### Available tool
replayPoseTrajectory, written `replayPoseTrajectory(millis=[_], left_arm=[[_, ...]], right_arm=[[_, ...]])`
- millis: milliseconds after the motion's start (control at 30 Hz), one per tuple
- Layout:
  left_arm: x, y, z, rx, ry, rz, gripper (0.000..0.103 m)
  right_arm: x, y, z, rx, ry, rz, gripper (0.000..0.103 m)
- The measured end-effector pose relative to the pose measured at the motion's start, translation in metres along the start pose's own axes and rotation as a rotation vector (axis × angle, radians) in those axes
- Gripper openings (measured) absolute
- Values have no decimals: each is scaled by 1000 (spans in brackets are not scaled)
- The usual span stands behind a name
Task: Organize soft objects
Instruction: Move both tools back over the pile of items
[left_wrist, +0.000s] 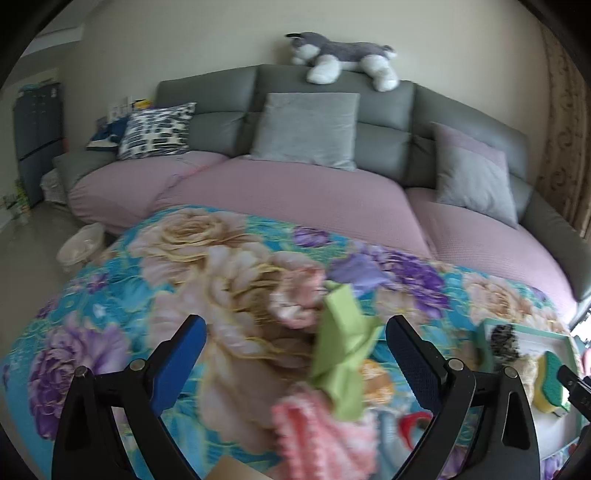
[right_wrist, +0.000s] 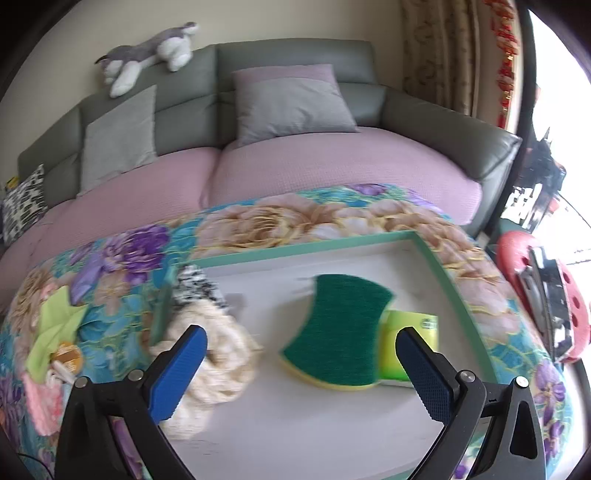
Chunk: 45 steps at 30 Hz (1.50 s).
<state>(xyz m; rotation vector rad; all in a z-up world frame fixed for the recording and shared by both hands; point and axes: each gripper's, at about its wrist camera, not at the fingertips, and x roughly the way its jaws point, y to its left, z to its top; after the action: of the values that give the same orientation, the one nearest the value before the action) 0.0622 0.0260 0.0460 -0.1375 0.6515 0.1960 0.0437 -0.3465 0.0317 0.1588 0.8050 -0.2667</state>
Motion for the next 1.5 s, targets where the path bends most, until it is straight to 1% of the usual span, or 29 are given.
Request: replayPoseTrajectory(millis=[100, 267, 467, 633, 767, 867, 967, 1067, 1267, 1433, 1467, 1500], left_arm=[[2, 17, -2, -29, 18, 33, 98], [2, 43, -7, -87, 47, 42, 98], [-1, 65, -13, -129, 60, 60, 98], [-1, 71, -18, -136, 71, 45, 98], [1, 67, -23, -126, 97, 2, 98], [3, 60, -28, -112, 126, -44, 98], [10, 47, -37, -73, 187, -79, 98], [17, 33, -47, -20, 257, -92, 98], [30, 15, -62, 47, 349, -90, 98], [36, 9, -68, 87, 372, -72, 98], [37, 7, -68, 84, 374, -81, 96], [37, 6, -69, 79, 381, -98, 91]], right_arm=[[-1, 20, -1, -20, 6, 57, 103], [-6, 56, -4, -76, 4, 109, 103], [-17, 99, -10, -142, 1, 218, 103], [-15, 124, -17, -182, 26, 238, 103], [-16, 134, -22, -207, 32, 246, 103], [-16, 137, -27, -219, 44, 259, 103], [-16, 141, -35, -232, 62, 271, 103], [-16, 145, -43, -243, 78, 281, 103], [-17, 148, -55, -267, 108, 287, 103], [-13, 144, -57, -259, 122, 278, 103], [-12, 144, -57, -258, 125, 275, 103], [-12, 143, -57, -258, 126, 273, 103]])
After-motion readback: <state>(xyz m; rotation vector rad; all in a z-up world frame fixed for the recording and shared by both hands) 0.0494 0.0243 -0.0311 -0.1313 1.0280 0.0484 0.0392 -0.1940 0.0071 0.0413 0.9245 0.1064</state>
